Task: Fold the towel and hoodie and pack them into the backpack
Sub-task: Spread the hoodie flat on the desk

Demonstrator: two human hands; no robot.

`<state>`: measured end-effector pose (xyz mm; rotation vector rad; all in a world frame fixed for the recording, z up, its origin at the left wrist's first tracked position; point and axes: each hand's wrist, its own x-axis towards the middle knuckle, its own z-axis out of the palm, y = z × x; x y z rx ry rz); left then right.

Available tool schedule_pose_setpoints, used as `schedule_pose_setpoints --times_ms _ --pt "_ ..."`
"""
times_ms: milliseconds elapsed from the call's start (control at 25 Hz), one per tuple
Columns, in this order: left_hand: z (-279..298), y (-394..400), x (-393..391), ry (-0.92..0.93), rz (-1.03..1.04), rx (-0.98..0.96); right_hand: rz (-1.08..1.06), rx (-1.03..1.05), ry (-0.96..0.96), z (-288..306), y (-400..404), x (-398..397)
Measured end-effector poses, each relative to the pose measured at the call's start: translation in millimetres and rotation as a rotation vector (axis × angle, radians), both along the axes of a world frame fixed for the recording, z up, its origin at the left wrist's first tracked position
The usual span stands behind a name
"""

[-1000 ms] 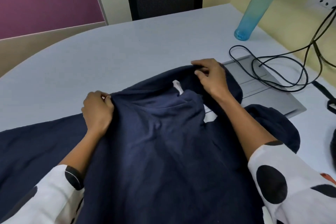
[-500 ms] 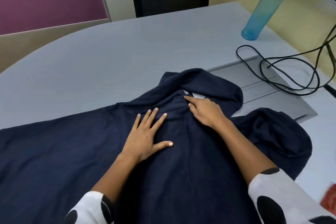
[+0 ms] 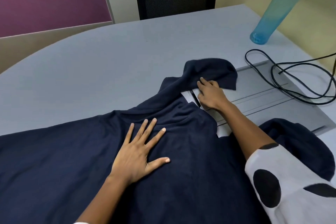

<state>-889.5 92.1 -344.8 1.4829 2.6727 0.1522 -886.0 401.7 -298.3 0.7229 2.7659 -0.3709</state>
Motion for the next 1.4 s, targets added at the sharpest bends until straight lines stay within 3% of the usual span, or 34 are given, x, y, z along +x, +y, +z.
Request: schedule_pose_setpoints --times_ms 80,160,240,320,440,520,640,720,880,1000,1080,1200,1320,1400 --pt "0.9 1.5 0.0 -0.005 0.016 0.002 -0.031 -0.016 0.135 0.1 -6.6 -7.7" --pt "1.5 2.6 0.3 -0.013 0.030 0.002 -0.096 0.065 0.447 2.7 -28.7 -10.4" --pt "0.7 2.7 0.1 -0.018 0.036 0.009 -0.009 0.043 0.563 4.8 -60.5 -12.9" --pt "0.0 2.5 -0.4 -0.021 0.037 0.007 0.133 -0.057 0.373 -2.9 -88.6 -20.2" --pt "0.9 4.0 -0.5 -0.038 0.049 0.017 0.289 0.076 0.051 -14.6 -88.4 -45.4" --pt "0.8 5.3 -0.4 -0.035 0.060 0.017 0.300 0.110 0.104 -10.3 -84.7 -58.0" --pt "1.1 6.7 -1.2 -0.041 0.072 0.028 0.078 -0.193 0.497 -10.3 -106.6 -47.7" --pt "1.9 6.2 -1.6 -0.044 0.068 0.024 0.023 -0.287 0.602 -21.9 -124.8 -26.0" --pt "2.2 7.0 1.2 -0.075 0.085 0.085 0.012 -0.387 0.585 -34.7 -120.2 -13.1" --pt "15.5 20.2 -14.9 -0.108 0.170 0.250 0.058 -0.179 0.558 -43.1 -113.4 11.7" --pt "24.7 46.3 -29.1 -0.017 0.078 0.344 0.181 0.037 0.450 -53.7 -108.2 28.8" --pt "24.6 91.9 -38.4 -0.023 -0.127 0.250 0.282 0.186 0.319 -58.5 -98.8 33.2" --pt "7.8 97.8 -67.7 -0.161 0.086 0.109 0.202 0.169 0.309 -54.4 -88.3 28.2" --pt "-0.8 88.5 -94.0 -0.066 0.133 0.102 0.188 0.158 0.315 -52.9 -75.7 19.1"
